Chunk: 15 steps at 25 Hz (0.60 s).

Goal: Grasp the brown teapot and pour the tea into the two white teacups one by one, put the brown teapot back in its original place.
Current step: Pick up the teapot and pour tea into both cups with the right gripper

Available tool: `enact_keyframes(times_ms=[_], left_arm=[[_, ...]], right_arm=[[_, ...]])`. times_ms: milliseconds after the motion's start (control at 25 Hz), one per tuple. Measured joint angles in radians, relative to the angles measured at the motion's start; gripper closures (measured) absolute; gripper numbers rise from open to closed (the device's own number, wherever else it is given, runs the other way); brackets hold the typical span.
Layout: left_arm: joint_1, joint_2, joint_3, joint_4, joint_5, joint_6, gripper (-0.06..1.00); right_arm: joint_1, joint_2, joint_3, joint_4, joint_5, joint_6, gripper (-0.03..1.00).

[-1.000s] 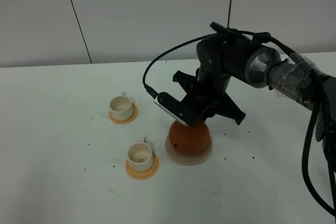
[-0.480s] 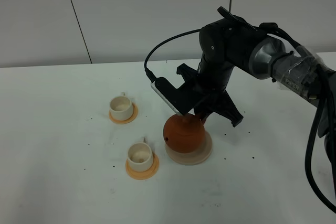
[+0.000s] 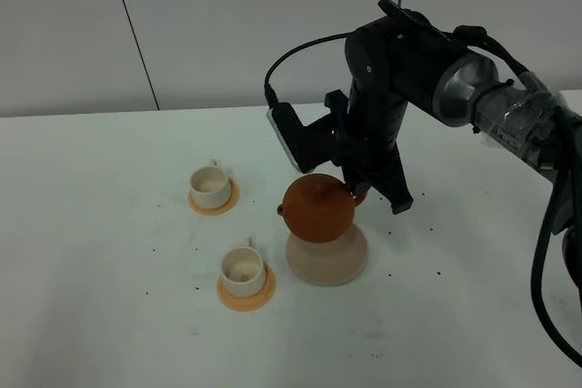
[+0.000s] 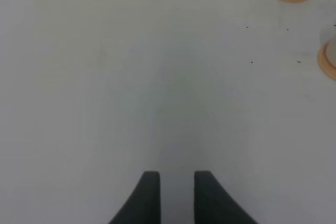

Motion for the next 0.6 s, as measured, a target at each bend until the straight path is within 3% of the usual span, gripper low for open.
enact_keyframes(times_ms=[600], left_arm=[[0.0,0.0,0.0,0.0,0.0,0.0,0.71]], right_arm=[[0.0,0.0,-0.048,0.005,0.038,0.371,0.87]])
